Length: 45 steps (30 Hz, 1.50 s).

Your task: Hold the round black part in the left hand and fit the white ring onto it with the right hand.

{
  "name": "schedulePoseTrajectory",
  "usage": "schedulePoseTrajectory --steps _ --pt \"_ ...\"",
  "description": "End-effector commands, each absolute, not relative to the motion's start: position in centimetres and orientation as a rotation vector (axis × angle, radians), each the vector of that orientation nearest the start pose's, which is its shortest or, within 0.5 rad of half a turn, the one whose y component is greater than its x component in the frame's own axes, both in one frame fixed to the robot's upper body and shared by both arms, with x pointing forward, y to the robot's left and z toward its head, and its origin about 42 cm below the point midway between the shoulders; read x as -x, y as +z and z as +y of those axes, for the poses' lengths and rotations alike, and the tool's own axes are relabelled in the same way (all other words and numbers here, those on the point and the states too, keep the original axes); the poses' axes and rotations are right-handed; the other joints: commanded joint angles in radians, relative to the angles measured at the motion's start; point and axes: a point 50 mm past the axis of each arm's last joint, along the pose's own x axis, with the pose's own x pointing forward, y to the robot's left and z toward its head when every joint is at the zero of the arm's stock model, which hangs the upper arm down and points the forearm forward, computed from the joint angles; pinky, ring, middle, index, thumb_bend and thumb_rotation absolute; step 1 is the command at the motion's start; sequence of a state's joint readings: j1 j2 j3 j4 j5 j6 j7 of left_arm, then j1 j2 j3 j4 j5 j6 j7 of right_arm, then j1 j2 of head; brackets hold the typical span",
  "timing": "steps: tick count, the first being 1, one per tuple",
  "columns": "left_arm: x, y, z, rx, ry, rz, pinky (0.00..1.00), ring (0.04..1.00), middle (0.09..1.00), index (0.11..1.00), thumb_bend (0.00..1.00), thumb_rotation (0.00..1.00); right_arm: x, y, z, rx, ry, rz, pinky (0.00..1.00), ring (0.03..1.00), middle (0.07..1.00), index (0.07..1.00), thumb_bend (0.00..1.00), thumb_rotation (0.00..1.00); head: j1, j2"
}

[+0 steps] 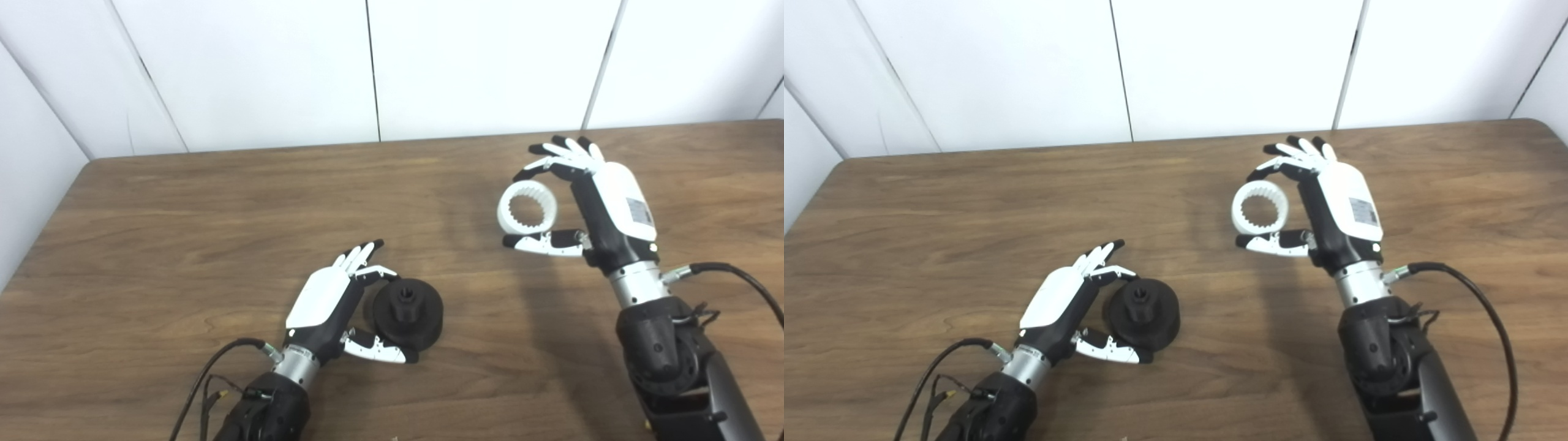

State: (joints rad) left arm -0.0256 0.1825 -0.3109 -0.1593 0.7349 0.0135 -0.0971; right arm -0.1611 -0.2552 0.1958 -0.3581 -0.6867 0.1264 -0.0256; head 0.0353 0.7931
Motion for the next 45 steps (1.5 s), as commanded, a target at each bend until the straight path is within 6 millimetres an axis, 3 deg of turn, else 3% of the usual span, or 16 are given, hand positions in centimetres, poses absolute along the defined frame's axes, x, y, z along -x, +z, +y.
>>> schedulePoseTrajectory --steps 1,15,25,45 --pt "-28.3 13.8 17.5 -0.927 -0.329 -0.256 1.00 1.000 1.000 0.616 0.94 0.33 -30.0 24.8 -20.5 0.864 0.014 -0.573 1.00 0.918 0.831 0.482 0.52 0.14 0.000 0.004" --pt "-28.4 13.8 17.4 -0.918 -0.331 -0.252 1.00 1.000 1.000 0.613 0.94 0.33 -27.3 24.9 -17.1 0.796 0.093 -0.593 1.00 0.919 0.827 0.481 0.52 0.14 -0.001 0.008" --pt "-28.3 13.9 17.3 -0.917 -0.333 -0.249 1.00 1.000 1.000 0.613 0.94 0.32 -26.3 23.8 -15.0 0.750 0.178 -0.590 1.00 0.916 0.827 0.482 0.52 0.14 -0.003 0.010" --pt "-28.2 13.9 17.2 -0.930 -0.341 -0.244 1.00 1.000 1.000 0.613 0.94 0.33 -26.3 21.2 -11.4 0.735 0.286 -0.570 0.98 0.918 0.822 0.482 0.52 0.14 0.010 0.020"
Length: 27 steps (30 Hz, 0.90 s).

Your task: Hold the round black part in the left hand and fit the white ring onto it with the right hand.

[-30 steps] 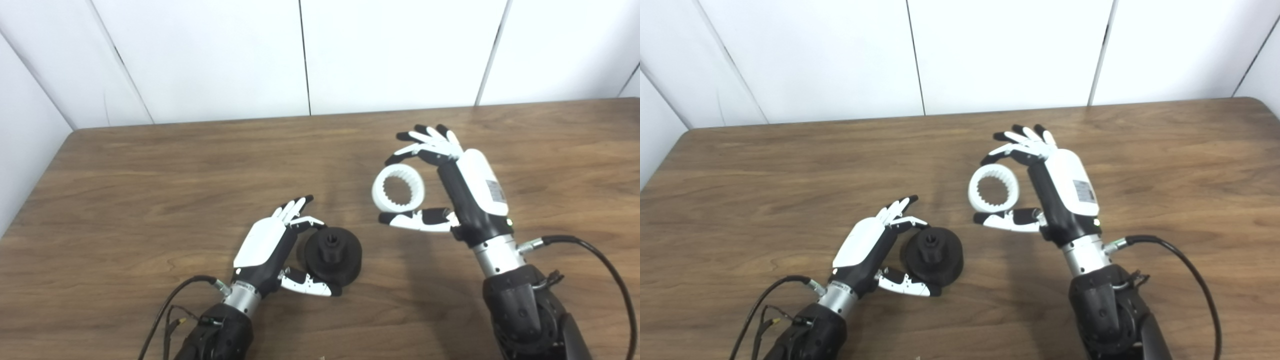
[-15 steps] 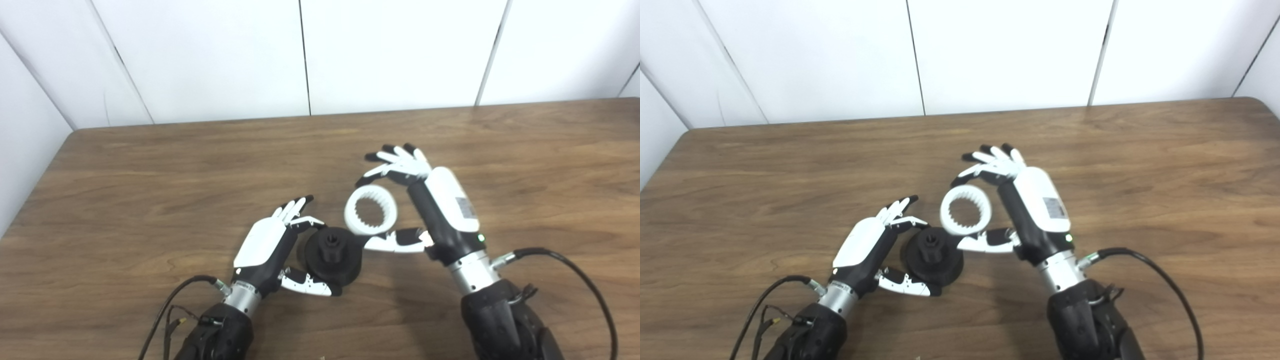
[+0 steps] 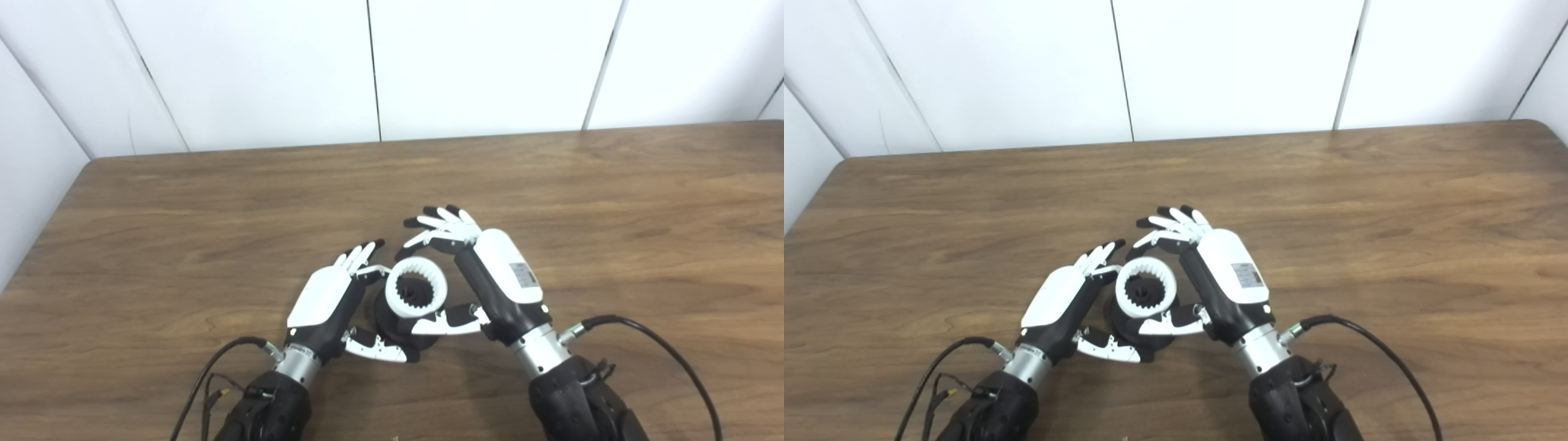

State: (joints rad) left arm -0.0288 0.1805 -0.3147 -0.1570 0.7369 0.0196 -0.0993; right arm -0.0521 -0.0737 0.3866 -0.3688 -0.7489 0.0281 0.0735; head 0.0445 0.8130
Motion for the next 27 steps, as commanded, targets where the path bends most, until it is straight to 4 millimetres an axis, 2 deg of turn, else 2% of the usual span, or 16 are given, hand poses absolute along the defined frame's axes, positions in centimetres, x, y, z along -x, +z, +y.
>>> schedulePoseTrajectory --steps 1,6,27 --pt "-28.2 13.8 17.1 -0.927 -0.340 -0.248 0.99 1.000 1.000 0.611 0.94 0.32 -26.3 21.1 -11.3 0.735 0.290 -0.569 0.99 0.920 0.822 0.482 0.52 0.14 0.002 0.001" --pt "-28.1 13.9 17.1 -0.921 -0.340 -0.269 0.97 1.000 1.000 0.607 0.94 0.32 -26.4 20.7 -11.1 0.741 0.298 -0.561 0.98 0.914 0.816 0.481 0.52 0.14 0.006 0.004" --pt "-27.8 14.5 17.1 -0.916 -0.342 -0.268 0.98 1.000 1.000 0.606 0.94 0.28 -27.3 19.6 -11.1 0.754 0.314 -0.524 0.99 0.912 0.819 0.482 0.52 0.14 0.013 0.016"
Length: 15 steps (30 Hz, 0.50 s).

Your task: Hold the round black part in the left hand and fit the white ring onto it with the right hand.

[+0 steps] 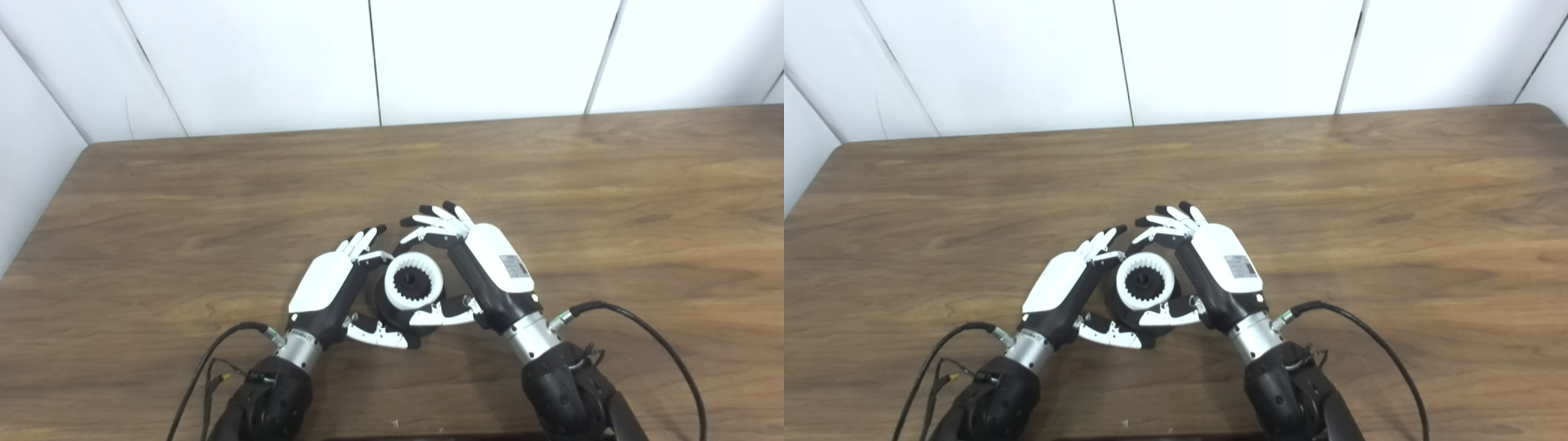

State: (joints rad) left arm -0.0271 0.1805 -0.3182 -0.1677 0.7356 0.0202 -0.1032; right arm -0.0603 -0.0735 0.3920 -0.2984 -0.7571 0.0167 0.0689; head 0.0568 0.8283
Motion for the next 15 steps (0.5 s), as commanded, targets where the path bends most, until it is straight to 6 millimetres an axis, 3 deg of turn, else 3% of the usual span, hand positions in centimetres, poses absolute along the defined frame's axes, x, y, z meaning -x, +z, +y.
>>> schedulePoseTrajectory --steps 1,15 --pt "-27.81 14.55 17.07 -0.916 -0.342 -0.267 0.98 1.000 1.000 0.606 0.94 0.28 -27.29 19.55 -11.08 0.757 0.315 -0.520 0.99 0.913 0.820 0.482 0.52 0.14 0.000 0.001" --pt "-27.69 14.50 16.98 -0.911 -0.348 -0.274 0.97 1.000 1.000 0.605 0.94 0.31 -27.80 19.01 -10.88 0.777 0.323 -0.492 0.98 0.916 0.820 0.482 0.52 0.14 0.001 0.006"
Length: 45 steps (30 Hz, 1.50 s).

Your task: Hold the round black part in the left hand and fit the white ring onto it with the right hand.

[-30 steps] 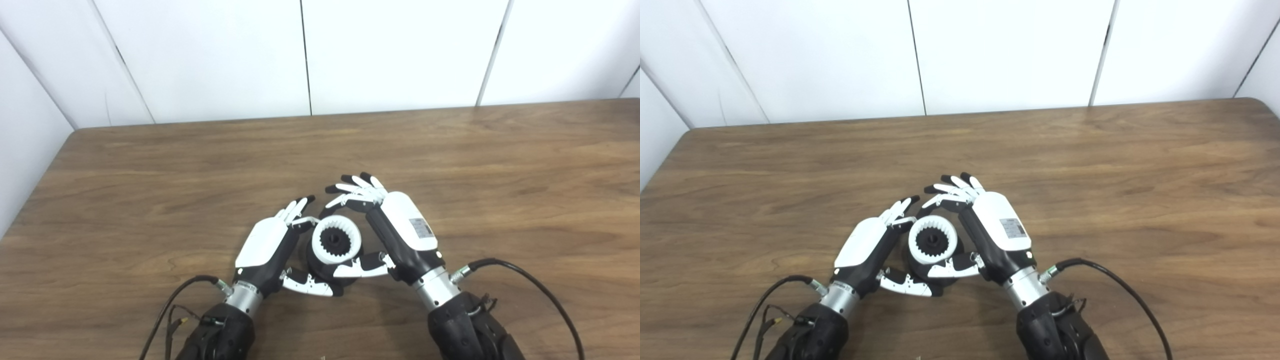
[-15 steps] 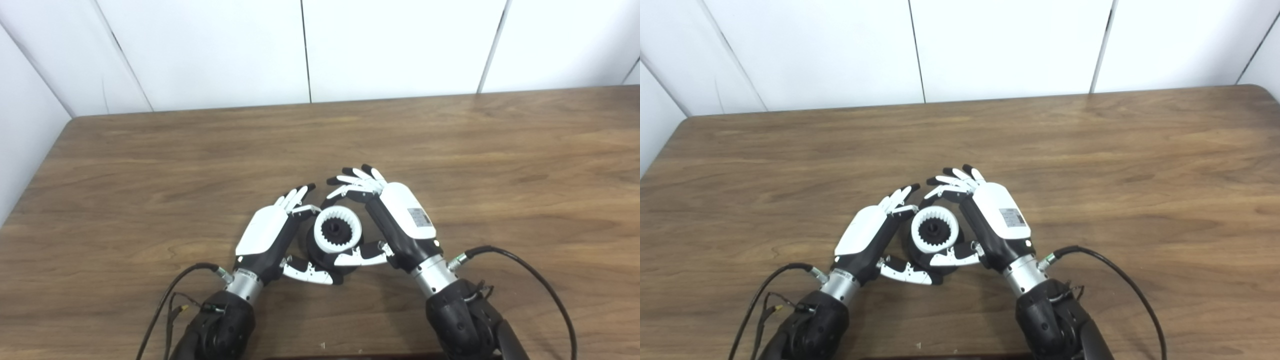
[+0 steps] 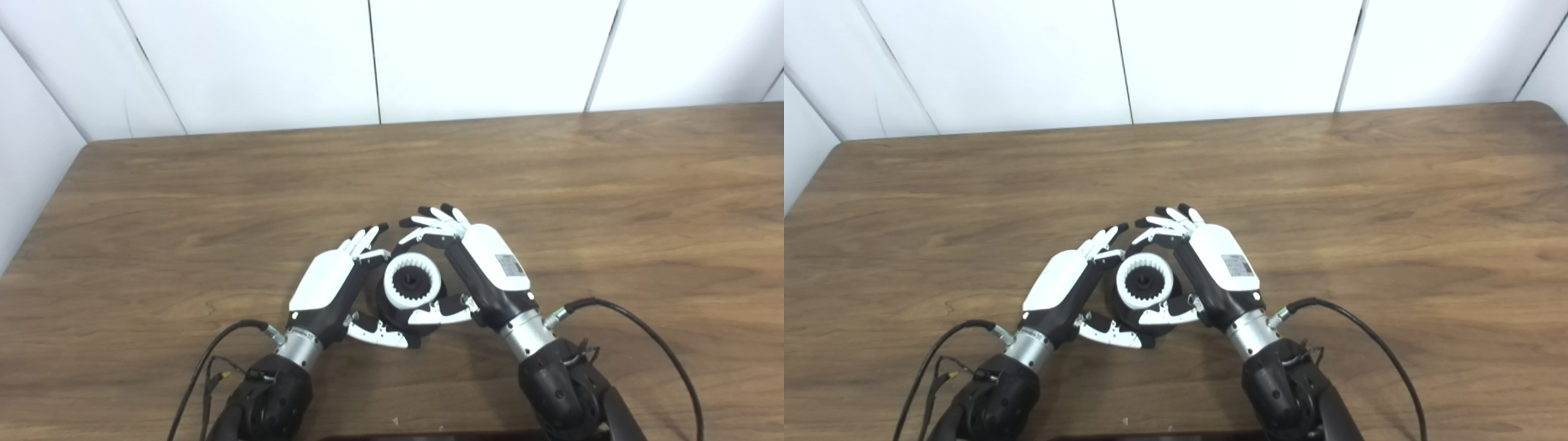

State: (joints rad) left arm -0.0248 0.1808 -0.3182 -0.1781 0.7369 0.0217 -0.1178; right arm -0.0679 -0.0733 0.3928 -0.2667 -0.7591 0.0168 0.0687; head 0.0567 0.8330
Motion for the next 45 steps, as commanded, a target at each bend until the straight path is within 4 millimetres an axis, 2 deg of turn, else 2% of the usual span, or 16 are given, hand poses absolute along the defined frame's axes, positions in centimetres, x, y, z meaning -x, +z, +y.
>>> schedulePoseTrajectory --steps 1,13,15,16,17,20,21,26,31,45 --pt "-27.7 14.5 17.0 -0.911 -0.347 -0.274 0.97 1.000 1.000 0.604 0.94 0.31 -27.8 19.0 -10.8 0.777 0.324 -0.492 0.98 0.915 0.819 0.482 0.52 0.14 0.000 0.003" --pt "-27.7 14.6 16.9 -0.902 -0.346 -0.271 0.99 1.000 1.000 0.601 0.94 0.29 -27.8 18.8 -10.9 0.797 0.347 -0.459 0.96 0.911 0.816 0.483 0.52 0.15 0.001 0.009" --pt "-27.7 14.6 16.9 -0.896 -0.348 -0.265 1.00 1.000 1.000 0.600 0.95 0.28 -27.9 18.8 -11.2 0.842 0.375 -0.412 0.99 0.941 0.858 0.491 0.51 0.16 0.001 0.009" --pt "-27.8 14.6 17.0 -0.894 -0.349 -0.262 1.00 1.000 1.000 0.604 0.94 0.29 -27.9 18.8 -11.4 0.870 0.392 -0.389 0.99 0.960 0.896 0.636 0.75 0.38 0.001 0.009" --pt "-27.8 14.6 17.0 -0.893 -0.349 -0.261 1.00 1.000 1.000 0.606 0.94 0.29 -27.9 18.8 -11.5 0.887 0.402 -0.375 0.99 0.967 0.911 0.686 0.82 0.44 0.001 0.009" --pt "-27.9 14.7 17.1 -0.889 -0.355 -0.262 1.00 1.000 1.000 0.613 0.95 0.31 -27.8 19.0 -11.9 0.932 0.441 -0.326 0.99 0.996 0.965 0.834 0.97 0.52 0.002 0.009" --pt "-27.9 14.7 17.1 -0.891 -0.354 -0.262 1.00 1.000 1.000 0.613 0.95 0.30 -27.8 19.1 -12.1 0.936 0.452 -0.314 0.99 0.998 0.973 0.859 0.99 0.53 0.000 0.011" --pt "-27.9 14.8 17.2 -0.906 -0.349 -0.254 1.00 1.000 1.000 0.610 0.94 0.29 -27.8 19.4 -12.7 0.938 0.479 -0.286 0.98 1.000 0.999 0.955 1.00 0.53 -0.001 0.014" --pt "-27.9 14.9 17.2 -0.915 -0.345 -0.255 1.00 1.000 1.000 0.611 0.93 0.31 -27.7 19.7 -12.8 0.945 0.487 -0.277 1.00 1.000 1.000 0.994 1.00 0.51 0.001 0.014" --pt "-28.0 14.8 17.3 -0.921 -0.340 -0.253 1.00 1.000 1.000 0.613 0.94 0.32 -28.2 19.8 -13.9 1.010 0.528 -0.207 0.98 1.000 1.000 1.000 1.00 0.47 -0.003 0.014"
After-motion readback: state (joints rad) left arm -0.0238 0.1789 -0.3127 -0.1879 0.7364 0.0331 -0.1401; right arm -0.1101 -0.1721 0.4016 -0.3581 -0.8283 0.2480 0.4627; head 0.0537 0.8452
